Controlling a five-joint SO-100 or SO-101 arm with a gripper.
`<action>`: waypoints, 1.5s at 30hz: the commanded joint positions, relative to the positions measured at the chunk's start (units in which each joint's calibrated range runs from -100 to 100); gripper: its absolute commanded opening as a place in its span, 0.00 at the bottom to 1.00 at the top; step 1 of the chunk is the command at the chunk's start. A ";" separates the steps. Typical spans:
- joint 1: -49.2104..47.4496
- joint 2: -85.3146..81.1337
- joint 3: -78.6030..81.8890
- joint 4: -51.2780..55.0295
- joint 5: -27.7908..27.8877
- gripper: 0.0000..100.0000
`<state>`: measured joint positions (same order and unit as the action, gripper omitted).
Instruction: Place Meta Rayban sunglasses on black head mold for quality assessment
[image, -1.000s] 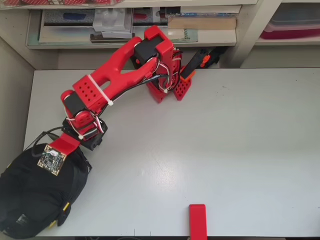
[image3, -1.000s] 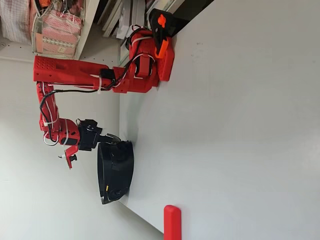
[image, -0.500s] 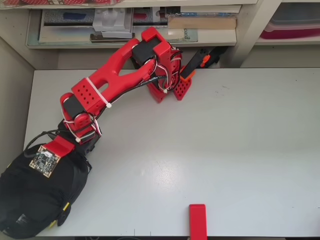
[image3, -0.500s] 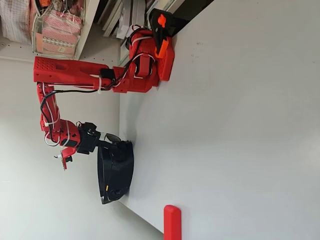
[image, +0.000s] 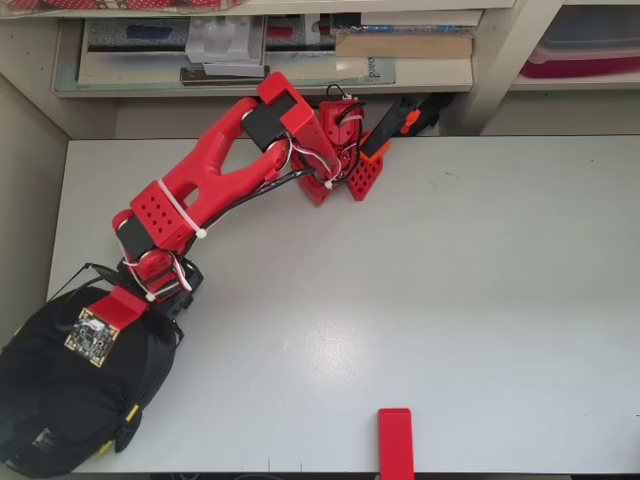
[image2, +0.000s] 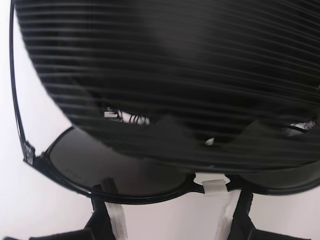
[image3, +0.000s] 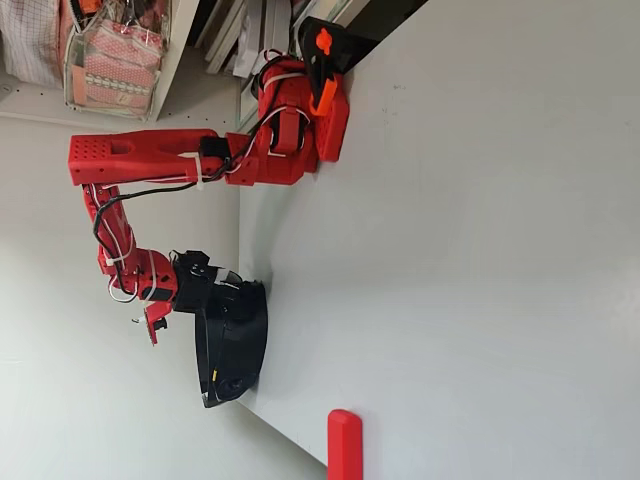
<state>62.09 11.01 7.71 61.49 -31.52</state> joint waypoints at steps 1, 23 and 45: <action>0.41 0.34 -8.62 -0.95 -0.23 0.93; 4.03 -4.89 -16.36 14.80 0.34 0.93; -0.20 6.58 -29.82 13.85 -0.30 0.93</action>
<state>62.41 19.08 -15.92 75.54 -31.46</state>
